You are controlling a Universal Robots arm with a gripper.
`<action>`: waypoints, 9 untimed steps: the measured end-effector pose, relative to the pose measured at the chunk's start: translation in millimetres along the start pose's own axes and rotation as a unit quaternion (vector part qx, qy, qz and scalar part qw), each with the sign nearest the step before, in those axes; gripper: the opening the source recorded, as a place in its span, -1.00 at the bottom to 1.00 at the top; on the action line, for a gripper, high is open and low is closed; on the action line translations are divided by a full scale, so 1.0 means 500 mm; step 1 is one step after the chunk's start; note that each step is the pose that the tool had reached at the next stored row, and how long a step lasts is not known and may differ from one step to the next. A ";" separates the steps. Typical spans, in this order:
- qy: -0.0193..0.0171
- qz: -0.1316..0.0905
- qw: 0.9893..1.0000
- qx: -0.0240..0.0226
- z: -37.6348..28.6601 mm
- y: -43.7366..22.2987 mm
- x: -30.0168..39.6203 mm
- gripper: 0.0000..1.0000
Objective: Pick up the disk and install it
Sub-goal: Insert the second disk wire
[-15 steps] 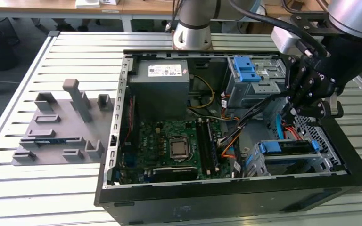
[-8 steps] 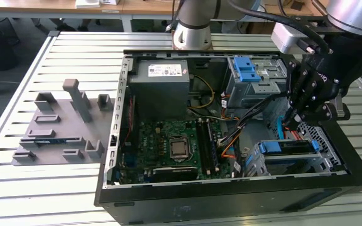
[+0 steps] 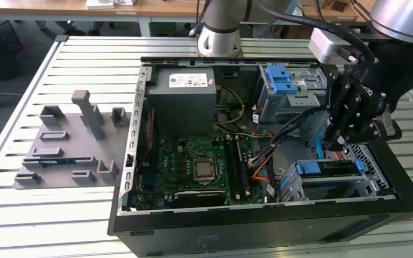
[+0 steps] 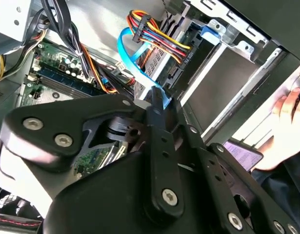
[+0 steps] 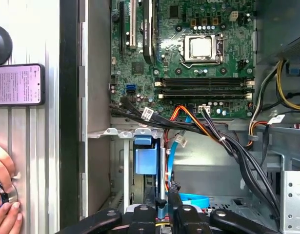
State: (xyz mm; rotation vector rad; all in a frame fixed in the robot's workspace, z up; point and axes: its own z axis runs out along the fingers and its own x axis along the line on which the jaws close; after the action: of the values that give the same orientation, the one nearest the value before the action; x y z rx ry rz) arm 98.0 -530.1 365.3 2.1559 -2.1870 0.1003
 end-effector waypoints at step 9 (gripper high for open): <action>-0.009 0.000 1.000 0.000 0.010 0.000 -0.001 -0.68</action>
State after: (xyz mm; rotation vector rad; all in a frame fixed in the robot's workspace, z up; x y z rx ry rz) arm 98.1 -530.2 360.1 2.1656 -2.1972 0.0803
